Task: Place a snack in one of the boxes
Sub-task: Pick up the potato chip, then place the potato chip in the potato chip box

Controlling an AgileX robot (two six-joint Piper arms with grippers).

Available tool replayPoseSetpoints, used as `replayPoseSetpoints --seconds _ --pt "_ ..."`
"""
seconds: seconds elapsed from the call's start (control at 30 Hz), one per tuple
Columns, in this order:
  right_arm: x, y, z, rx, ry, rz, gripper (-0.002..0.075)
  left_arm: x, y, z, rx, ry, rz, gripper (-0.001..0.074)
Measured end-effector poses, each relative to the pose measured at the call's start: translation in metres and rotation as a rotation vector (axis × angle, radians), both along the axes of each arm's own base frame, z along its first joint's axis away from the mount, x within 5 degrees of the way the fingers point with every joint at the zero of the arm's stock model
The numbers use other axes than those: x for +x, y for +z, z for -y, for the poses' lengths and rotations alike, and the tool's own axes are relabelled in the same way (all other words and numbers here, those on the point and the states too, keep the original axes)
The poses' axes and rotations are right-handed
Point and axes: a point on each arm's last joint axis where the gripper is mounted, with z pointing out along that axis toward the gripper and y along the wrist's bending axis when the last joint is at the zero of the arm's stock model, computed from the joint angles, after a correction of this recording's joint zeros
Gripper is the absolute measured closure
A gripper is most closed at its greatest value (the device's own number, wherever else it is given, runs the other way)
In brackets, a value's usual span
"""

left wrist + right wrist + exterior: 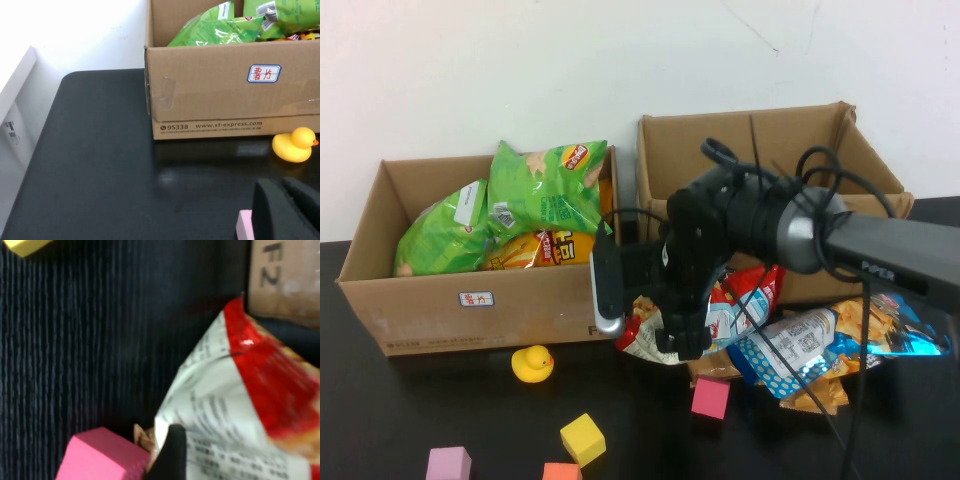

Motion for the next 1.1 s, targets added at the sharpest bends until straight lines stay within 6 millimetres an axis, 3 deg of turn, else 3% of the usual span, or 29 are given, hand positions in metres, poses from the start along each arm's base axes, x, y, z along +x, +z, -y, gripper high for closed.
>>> replayPoseSetpoints --seconds 0.1,0.17,0.23,0.33,0.37,0.43,0.53,0.67,0.8,0.87,1.0,1.1 --pt "0.001 -0.009 -0.001 -0.004 -0.002 -0.015 0.0038 0.0 0.0 0.0 0.0 0.0 0.0 0.0738" --pt "0.002 -0.014 -0.002 -0.008 -0.003 -0.023 0.0083 0.0 0.0 0.0 0.0 0.0 0.0 0.0738" --pt "0.002 -0.018 -0.002 -0.013 -0.001 -0.028 0.0193 0.0 0.0 0.0 0.0 0.0 0.0 0.0738" --pt "0.002 -0.02 -0.002 -0.024 0.016 -0.03 0.0438 0.0 0.0 0.0 0.0 0.0 0.0 0.0738" --pt "0.002 -0.017 -0.002 -0.021 0.018 -0.026 0.0488 0.0 0.0 0.0 0.0 0.0 0.0 0.0738" --pt "0.0 -0.009 0.0 -0.026 0.018 -0.031 0.0475 0.0 0.0 0.0 0.0 0.0 0.0 0.0738" --pt "-0.008 0.018 0.004 -0.027 0.016 -0.04 0.0475 0.0 0.0 0.0 0.0 0.0 0.0 0.0738" --pt "-0.029 0.087 0.01 0.044 0.018 0.024 0.0475 0.0 0.0 0.0 0.0 0.0 0.0 0.0738" --pt "-0.054 0.163 0.018 0.276 -0.019 0.122 0.0475 0.0 0.0 0.0 0.0 0.0 0.0 0.0738" --pt "-0.062 0.19 0.016 0.444 -0.047 0.141 0.0475 0.0 0.0 0.0 0.0 0.0 0.0 0.0738" --pt "-0.063 0.222 0.004 0.812 -0.134 0.172 0.0475 0.0 0.0 0.0 0.0 0.0 0.0 0.0738" --pt "-0.052 0.224 -0.008 1.023 -0.223 0.162 0.0475 0.0 0.0 0.0 0.0 0.0 0.0 0.0738"
